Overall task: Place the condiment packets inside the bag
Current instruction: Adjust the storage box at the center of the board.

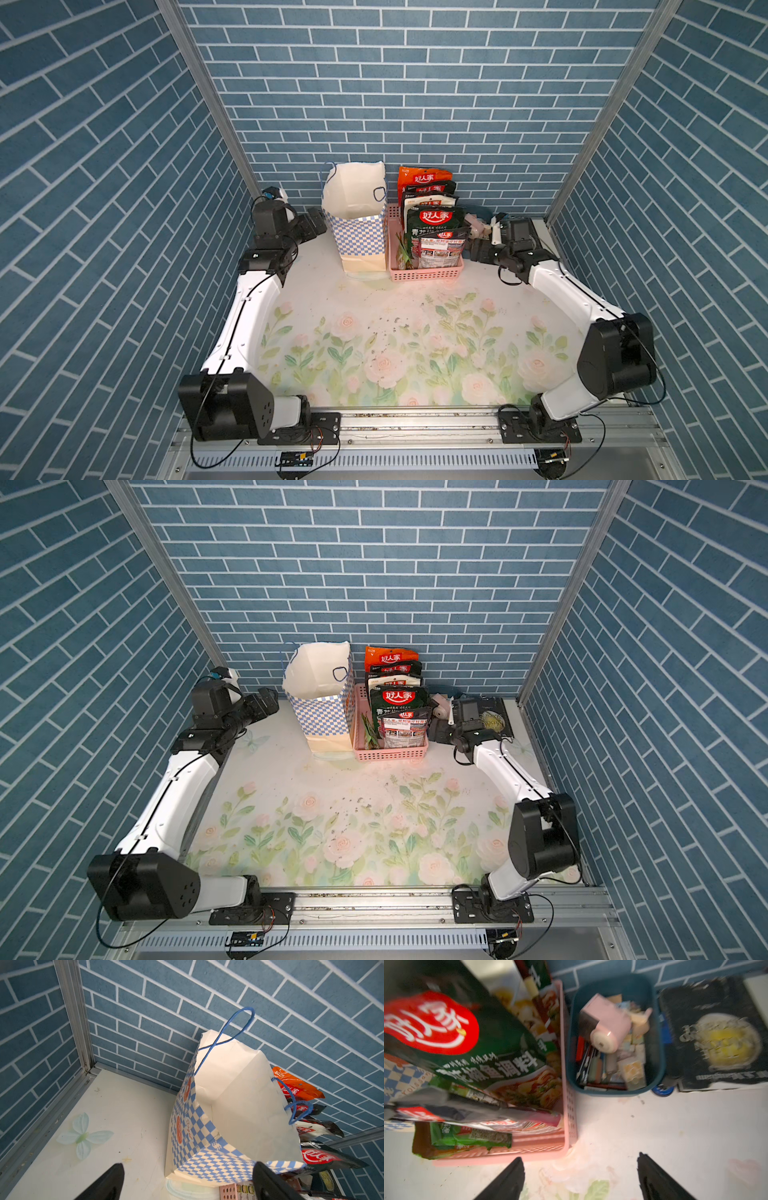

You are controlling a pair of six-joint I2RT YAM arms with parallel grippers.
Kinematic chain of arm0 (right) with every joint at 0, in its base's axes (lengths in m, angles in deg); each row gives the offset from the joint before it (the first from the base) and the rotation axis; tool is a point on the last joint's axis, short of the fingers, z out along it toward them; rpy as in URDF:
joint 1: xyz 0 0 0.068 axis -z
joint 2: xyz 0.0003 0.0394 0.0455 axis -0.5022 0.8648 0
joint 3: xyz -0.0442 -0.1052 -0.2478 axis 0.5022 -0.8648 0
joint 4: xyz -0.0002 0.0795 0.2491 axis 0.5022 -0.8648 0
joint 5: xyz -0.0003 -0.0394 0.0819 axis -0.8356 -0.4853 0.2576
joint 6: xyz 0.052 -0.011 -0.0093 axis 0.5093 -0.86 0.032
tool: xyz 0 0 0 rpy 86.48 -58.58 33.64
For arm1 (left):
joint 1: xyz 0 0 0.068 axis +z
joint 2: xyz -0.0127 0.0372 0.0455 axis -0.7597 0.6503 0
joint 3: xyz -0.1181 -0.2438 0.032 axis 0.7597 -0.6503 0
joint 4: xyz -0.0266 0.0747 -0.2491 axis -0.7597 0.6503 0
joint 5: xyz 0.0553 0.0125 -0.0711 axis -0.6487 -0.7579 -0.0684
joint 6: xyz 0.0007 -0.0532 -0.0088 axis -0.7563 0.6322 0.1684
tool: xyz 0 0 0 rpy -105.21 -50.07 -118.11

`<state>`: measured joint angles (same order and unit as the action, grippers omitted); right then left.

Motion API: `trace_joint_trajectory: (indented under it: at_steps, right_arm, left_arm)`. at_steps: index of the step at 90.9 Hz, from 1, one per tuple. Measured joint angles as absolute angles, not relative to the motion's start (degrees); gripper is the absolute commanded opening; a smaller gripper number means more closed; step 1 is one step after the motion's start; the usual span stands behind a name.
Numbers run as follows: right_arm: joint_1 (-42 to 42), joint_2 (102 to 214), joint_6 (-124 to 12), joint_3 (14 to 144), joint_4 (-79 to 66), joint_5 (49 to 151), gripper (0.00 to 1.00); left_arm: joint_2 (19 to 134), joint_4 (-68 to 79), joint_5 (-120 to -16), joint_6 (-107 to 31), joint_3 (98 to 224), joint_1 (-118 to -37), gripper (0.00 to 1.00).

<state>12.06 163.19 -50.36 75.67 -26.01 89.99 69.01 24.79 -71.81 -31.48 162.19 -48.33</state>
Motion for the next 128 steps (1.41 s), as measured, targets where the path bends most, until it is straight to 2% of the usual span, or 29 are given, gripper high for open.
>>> trace_joint_trajectory:
  at_steps: [19, 42, 60, 82, 92, 106, 128]
  right_arm:
    - [10.70, 172.37, -43.61, 81.44, -28.72, 89.95, 0.77]
    - [10.70, 179.36, -39.02, 87.56, -30.03, 89.53, 0.52]
    - [10.29, 182.38, -37.73, 87.58, -30.21, 89.84, 0.43]
    - [9.52, 182.62, -37.31, 86.33, -29.51, 90.30, 0.24]
    - [9.35, 182.55, -36.92, 85.02, -28.20, 90.47, 0.20]
    - [9.35, 181.74, -37.94, 83.73, -26.69, 92.64, 0.00]
    - [8.96, 179.80, -40.68, 81.63, -27.21, 93.07, 0.00]
  left_arm:
    - [62.95, 25.60, -71.70, -31.00, 155.41, -48.33, 1.00]
    - [60.77, 28.53, -73.36, -31.90, 151.32, -48.33, 1.00]
    - [60.77, 28.51, -73.80, -32.09, 151.13, -48.33, 1.00]
    - [61.10, 28.48, -73.78, -32.14, 151.13, -48.33, 1.00]
    - [61.07, 28.48, -73.82, -32.14, 151.13, -48.33, 1.00]
    - [61.07, 28.51, -74.06, -32.16, 151.13, -48.33, 1.00]
    - [60.86, 28.48, -74.30, -32.16, 151.13, -48.33, 1.00]
